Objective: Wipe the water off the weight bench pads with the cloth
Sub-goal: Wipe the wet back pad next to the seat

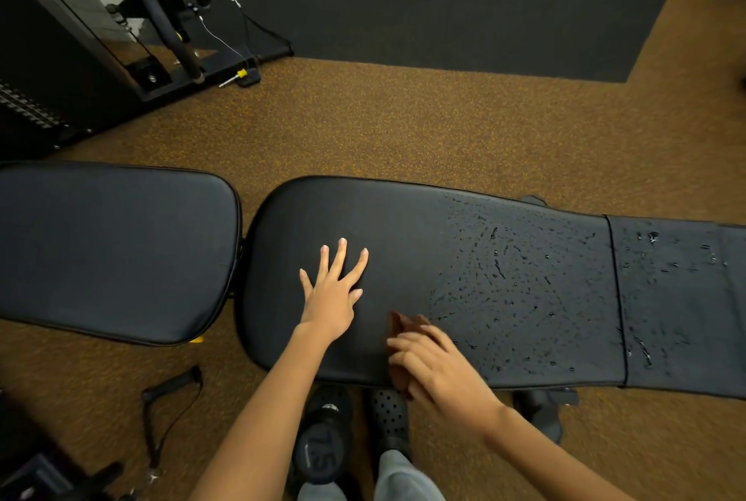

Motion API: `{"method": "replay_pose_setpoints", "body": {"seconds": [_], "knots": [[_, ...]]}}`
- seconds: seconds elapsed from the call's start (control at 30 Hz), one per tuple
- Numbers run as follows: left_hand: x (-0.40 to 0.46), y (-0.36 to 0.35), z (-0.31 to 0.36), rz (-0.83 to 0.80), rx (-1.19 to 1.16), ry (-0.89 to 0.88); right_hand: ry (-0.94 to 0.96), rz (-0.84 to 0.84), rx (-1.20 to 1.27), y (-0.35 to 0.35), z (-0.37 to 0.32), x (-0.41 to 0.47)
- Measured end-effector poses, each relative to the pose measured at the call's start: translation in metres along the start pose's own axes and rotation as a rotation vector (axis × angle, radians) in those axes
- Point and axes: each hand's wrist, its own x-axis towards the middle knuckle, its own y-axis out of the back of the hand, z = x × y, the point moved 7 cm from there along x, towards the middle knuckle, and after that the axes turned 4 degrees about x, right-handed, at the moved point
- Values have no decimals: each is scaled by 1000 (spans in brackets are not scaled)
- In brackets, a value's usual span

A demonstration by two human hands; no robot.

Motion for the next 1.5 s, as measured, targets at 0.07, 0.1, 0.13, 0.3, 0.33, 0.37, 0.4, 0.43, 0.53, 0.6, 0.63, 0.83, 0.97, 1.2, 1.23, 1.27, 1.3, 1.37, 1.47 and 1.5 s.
{"method": "replay_pose_setpoints", "body": {"seconds": [0.07, 0.1, 0.13, 0.3, 0.33, 0.37, 0.4, 0.43, 0.53, 0.6, 0.63, 0.83, 0.97, 1.2, 1.23, 1.27, 1.3, 1.37, 1.47, 1.5], "knots": [[0, 0, 0, 3, -10, -2, -59, 154, -107, 25, -2, -3], [0, 0, 0, 5, -11, -1, -88, 168, -199, 28, -2, -4], [-1, 0, 0, 5, -9, 0, -118, 134, -271, 24, 0, -4], [0, -1, 0, 3, -2, 6, -226, -66, -242, -18, 14, -24], [0, -1, 0, 4, -2, 3, -250, -52, -221, -19, 14, -29], [-1, -1, 0, 5, 0, 0, -281, -26, -202, -19, 13, -34], [-1, -1, 0, 7, 2, -2, -321, 4, -187, -19, 13, -37], [-1, -2, 0, 10, 5, -2, -371, 26, -171, -21, 14, -39], [0, -3, 0, 21, 18, 4, -530, 67, -121, -36, 22, -30], [0, -3, 0, 21, 19, 6, -594, 101, -95, -42, 26, -13], [0, -3, 0, 19, 19, 5, -605, 123, -89, -41, 29, -4], [0, -2, 0, 24, 24, 7, -560, 190, -102, -14, 56, 56], [-1, -2, 0, 30, 5, 11, -427, 114, -97, -12, 48, 71], [-3, -1, 2, 33, 1, 20, -187, -8, -146, -30, 30, 5], [-3, -1, 3, 36, -1, 24, -178, -16, -166, -29, 33, -8], [-3, -2, 3, 40, -8, 29, -167, -19, -182, -27, 36, -20], [-4, -2, 4, 44, -17, 33, -157, -16, -198, -24, 40, -31], [-5, -3, 5, 48, -43, 44, -173, 2, -225, -16, 50, -50], [-6, -4, 8, 65, -84, 68, -276, 70, -239, -3, 73, -62], [-6, -5, 9, 71, -91, 75, -313, 94, -249, 0, 79, -58]]}}
